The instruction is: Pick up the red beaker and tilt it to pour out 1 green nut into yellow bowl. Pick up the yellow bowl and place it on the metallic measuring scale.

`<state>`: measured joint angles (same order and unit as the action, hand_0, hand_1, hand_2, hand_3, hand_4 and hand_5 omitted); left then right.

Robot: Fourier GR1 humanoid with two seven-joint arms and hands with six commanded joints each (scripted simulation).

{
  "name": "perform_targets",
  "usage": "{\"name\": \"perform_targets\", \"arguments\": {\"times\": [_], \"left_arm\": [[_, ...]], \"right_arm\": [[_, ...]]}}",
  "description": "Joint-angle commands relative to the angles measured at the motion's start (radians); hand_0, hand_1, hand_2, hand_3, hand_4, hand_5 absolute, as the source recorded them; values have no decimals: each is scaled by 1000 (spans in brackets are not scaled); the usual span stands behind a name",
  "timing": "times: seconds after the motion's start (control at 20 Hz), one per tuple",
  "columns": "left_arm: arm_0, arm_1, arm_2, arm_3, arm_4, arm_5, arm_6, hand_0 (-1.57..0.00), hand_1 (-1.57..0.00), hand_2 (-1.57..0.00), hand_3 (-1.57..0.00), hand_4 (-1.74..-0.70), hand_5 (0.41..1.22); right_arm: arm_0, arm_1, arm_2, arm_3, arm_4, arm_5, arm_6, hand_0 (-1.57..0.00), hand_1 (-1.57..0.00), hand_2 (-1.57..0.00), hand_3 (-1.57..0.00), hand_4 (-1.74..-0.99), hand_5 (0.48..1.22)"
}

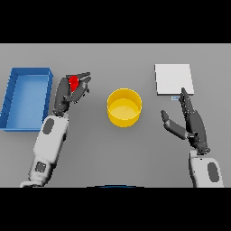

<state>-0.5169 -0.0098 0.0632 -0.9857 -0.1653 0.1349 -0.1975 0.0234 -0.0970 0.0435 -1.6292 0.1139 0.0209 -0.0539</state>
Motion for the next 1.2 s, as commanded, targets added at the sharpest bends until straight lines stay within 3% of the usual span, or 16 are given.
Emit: {"name": "perform_targets", "arguments": {"times": [0.0, 0.15, 0.35, 0.6, 0.8, 1.0, 1.15], "left_arm": [[5, -2, -9, -22, -7, -4, 1, -1549, -1548, -1548, -1529, -1500, 1211], [-9, 36, -38, -90, -62, -11, 63, -1560, -1559, -1559, -1549, -1496, 1216], [-11, 83, -124, -170, -131, -25, 157, -1565, -1565, -1565, -1560, -1616, 1170], [-62, 114, -183, -153, -174, -26, 216, -1566, -1566, -1566, -1562, -1641, 1131], [-142, 185, -319, -127, -322, -52, 274, -1569, -1569, -1569, -1567, -1700, 1127], [-232, 245, -459, -91, -457, -139, 335, -1570, -1570, -1570, -1570, -1724, 1160], [-288, 283, -550, -64, -518, -228, 336, -1571, -1571, -1571, -1570, -1732, 1190]], "right_arm": [[6, 1, 5, 6, 9, -1, -13, 1, 1, 1, 1, -1294, 662], [4, -4, 7, 11, 16, 2, -19, 1, 1, 1, 1, -1289, 664], [10, -4, 12, 1, 14, 9, -32, 1, 1, 1, 1, -1277, 667], [-2, -9, 1, 12, 7, 9, -8, 1, 1, 1, 1, -1274, 683], [6, 6, 12, -2, 6, 9, 0, 1, 1, 1, 1, -1272, 689], [26, 4, 20, -10, 17, 11, -19, 1, 1, 1, 1, -1287, 694], [19, -4, 20, -15, 32, 1, -2, 1, 1, 1, 1, -1290, 695]]}}
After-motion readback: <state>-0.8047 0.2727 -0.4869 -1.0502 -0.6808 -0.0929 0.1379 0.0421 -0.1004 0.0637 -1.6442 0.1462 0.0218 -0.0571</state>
